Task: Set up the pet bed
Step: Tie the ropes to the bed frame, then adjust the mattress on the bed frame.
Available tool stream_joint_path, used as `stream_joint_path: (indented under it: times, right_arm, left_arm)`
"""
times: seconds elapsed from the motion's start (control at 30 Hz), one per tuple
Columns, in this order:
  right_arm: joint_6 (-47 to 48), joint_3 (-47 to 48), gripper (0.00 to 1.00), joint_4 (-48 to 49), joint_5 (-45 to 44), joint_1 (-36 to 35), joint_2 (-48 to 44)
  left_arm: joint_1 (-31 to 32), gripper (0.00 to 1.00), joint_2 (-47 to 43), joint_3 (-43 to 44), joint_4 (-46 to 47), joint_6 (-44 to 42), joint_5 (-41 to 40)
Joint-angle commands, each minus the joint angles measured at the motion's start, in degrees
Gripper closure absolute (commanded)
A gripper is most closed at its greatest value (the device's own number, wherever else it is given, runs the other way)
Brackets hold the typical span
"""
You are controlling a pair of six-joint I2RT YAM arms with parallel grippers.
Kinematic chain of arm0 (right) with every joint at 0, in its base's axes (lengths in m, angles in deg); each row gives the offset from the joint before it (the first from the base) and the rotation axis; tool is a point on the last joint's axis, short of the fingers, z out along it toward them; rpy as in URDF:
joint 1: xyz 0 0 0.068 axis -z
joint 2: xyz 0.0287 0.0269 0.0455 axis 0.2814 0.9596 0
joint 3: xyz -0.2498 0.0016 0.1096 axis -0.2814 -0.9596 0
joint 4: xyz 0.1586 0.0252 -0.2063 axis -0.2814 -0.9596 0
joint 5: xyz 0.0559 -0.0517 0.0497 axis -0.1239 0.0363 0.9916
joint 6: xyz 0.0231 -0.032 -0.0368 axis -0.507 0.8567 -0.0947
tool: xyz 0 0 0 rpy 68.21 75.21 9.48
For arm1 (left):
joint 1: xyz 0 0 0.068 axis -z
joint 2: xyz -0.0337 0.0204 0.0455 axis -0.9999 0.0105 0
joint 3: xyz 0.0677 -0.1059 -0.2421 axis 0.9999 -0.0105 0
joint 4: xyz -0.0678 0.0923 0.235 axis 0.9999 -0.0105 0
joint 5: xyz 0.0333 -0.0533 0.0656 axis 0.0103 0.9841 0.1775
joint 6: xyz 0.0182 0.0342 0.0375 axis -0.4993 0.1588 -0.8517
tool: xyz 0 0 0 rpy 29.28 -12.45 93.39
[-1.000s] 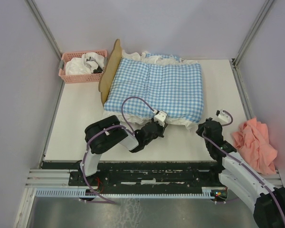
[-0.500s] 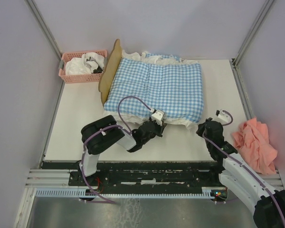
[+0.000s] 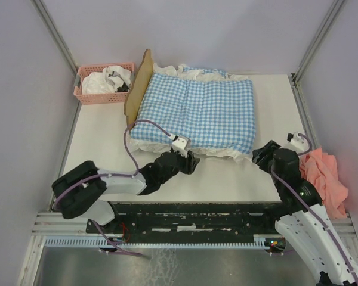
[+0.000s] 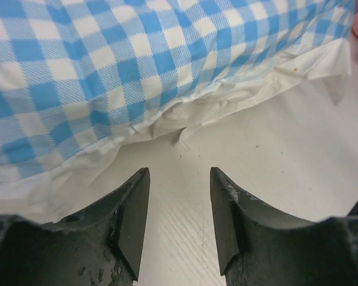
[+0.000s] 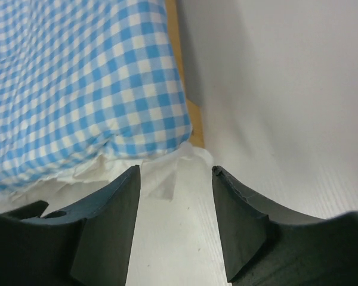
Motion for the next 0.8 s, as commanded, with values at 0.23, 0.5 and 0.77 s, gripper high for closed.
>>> stream_joint_path:
  times: [0.23, 0.5, 0.77]
  right_arm:
    - [-8.08, -0.86, 0.34, 1.35, 18.90, 0.08, 2.12]
    - [-12.78, -2.61, 0.27, 11.03, 20.86, -0.33, 11.64]
    - [-9.08, -0.57, 0.32, 11.20, 16.42, -0.70, 22.13]
  left_arm:
    - [-1.45, 0.28, -17.90, 8.59, -29.11, -4.21, -9.29]
    - [-4.16, 0.32, -17.51, 10.92, -31.24, -4.41, -4.32]
    - [-5.12, 0.34, -14.35, 10.44, -29.78, -2.60, -2.21]
